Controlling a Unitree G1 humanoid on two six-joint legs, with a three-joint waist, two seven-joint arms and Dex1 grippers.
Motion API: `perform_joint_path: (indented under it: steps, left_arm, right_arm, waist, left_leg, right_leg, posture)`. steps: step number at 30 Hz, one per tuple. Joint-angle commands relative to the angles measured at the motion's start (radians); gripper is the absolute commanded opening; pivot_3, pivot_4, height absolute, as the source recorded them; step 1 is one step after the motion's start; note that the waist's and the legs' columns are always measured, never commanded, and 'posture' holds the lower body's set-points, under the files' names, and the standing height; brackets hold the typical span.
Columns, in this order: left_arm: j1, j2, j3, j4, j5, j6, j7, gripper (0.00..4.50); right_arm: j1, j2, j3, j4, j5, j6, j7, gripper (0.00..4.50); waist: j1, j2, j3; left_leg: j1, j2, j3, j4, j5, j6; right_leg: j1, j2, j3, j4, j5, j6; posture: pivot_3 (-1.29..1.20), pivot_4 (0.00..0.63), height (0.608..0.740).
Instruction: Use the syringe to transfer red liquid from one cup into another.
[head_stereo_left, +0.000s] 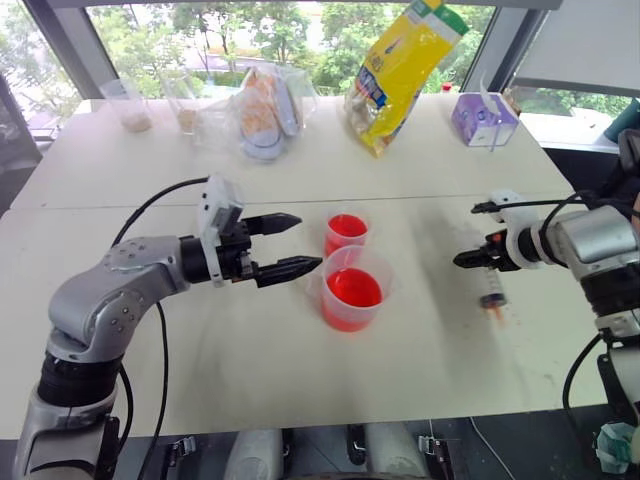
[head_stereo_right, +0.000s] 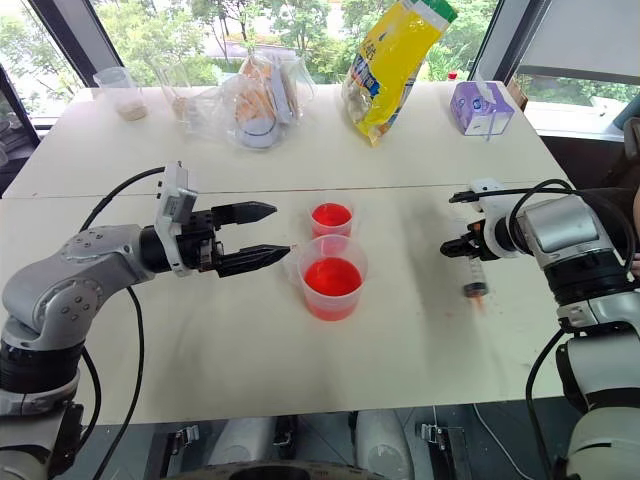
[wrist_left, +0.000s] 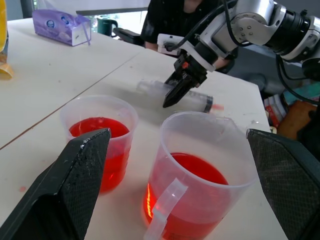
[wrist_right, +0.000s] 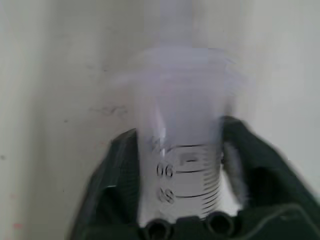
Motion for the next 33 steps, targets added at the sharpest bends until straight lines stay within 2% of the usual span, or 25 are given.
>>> perform_joint_path:
  steps: [1, 5, 9, 12, 16, 20, 23, 29, 33]
  left_arm:
    - [-0.014, 0.004, 0.020, -0.021, 0.003, -0.027, -0.001, 4.50]
    - [-0.031, 0.006, 0.016, -0.008, 0.010, -0.030, -0.012, 4.50]
    - [-0.049, 0.015, 0.016, 0.014, 0.017, -0.032, -0.031, 4.50]
    - [-0.084, 0.017, 0.013, 0.041, 0.019, -0.028, -0.043, 4.50]
    - [-0.127, 0.021, 0.001, 0.077, 0.027, -0.029, -0.067, 4.50]
    - [-0.188, 0.023, -0.023, 0.118, 0.043, -0.023, -0.095, 4.50]
    - [-0.221, 0.034, -0.028, 0.139, 0.047, -0.015, -0.111, 4.50]
    - [-0.270, 0.056, -0.019, 0.134, 0.027, 0.033, -0.114, 4.50]
    - [-0.296, 0.065, -0.016, 0.128, 0.017, 0.064, -0.106, 4.50]
  right_arm:
    - [0.006, 0.004, -0.015, -0.048, -0.002, 0.024, 0.030, 1.38]
    - [0.007, -0.008, -0.122, -0.137, 0.018, 0.064, -0.006, 1.38]
    - [0.019, 0.032, -0.364, -0.348, 0.138, 0.072, -0.023, 1.38]
    - [0.022, 0.160, -0.623, -0.573, 0.326, 0.022, -0.032, 1.38]
    - [0.041, 0.347, -0.759, -0.767, 0.486, -0.030, -0.128, 1.38]
    - [0.115, 0.524, -0.771, -0.899, 0.624, -0.152, -0.173, 1.38]
    - [0.209, 0.576, -0.713, -0.946, 0.651, -0.225, -0.149, 1.38]
    - [0.391, 0.614, -0.529, -0.921, 0.519, -0.477, -0.040, 1.38]
    - [0.508, 0.629, -0.398, -0.813, 0.375, -0.685, 0.060, 1.38]
  waist:
    - [-0.004, 0.000, 0.000]
    - [-0.001, 0.001, 0.000]
    - [-0.001, 0.001, 0.001]
    - [-0.001, 0.001, 0.001]
    - [-0.001, 0.001, 0.001]
    - [0.002, 0.001, 0.000]
    - [0.001, 0.001, 0.000]
    - [-0.004, 0.001, 0.001]
    - [-0.003, 0.001, 0.000]
  left_leg:
    - [0.000, 0.000, 0.000, 0.000, 0.000, 0.000]
    - [0.000, 0.000, 0.000, 0.000, 0.000, 0.000]
    - [-0.002, 0.000, 0.000, 0.000, 0.000, 0.000]
    - [-0.001, 0.001, 0.000, -0.001, 0.000, 0.000]
    - [-0.001, 0.001, -0.001, -0.001, 0.000, 0.000]
    - [-0.001, 0.000, -0.002, -0.001, 0.000, 0.000]
    - [-0.001, 0.000, -0.001, -0.001, 0.000, 0.000]
    - [-0.001, 0.000, -0.001, -0.001, 0.000, 0.000]
    - [0.000, 0.000, -0.001, -0.001, 0.000, 0.000]
  right_leg:
    - [0.000, 0.000, 0.000, 0.000, 0.000, 0.000]
    - [-0.001, 0.000, 0.000, 0.000, 0.000, 0.000]
    - [-0.002, 0.000, 0.000, 0.000, 0.000, 0.000]
    - [-0.002, 0.000, 0.000, 0.000, 0.000, 0.000]
    - [-0.002, 0.000, -0.001, 0.001, 0.000, 0.000]
    - [-0.001, 0.000, -0.001, 0.001, 0.000, 0.000]
    - [-0.001, -0.001, -0.001, 0.001, 0.000, 0.000]
    - [-0.001, 0.000, -0.001, 0.001, 0.000, 0.000]
    - [-0.001, 0.000, -0.001, 0.001, 0.000, 0.000]
  posture:
    - [0.00, 0.150, 0.740]
    - [0.00, 0.150, 0.740]
    - [0.00, 0.150, 0.740]
    - [0.00, 0.150, 0.740]
    - [0.00, 0.150, 0.740]
    - [0.00, 0.150, 0.740]
    - [0.00, 0.150, 0.740]
    - [0.00, 0.150, 0.740]
    - [0.00, 0.150, 0.740]
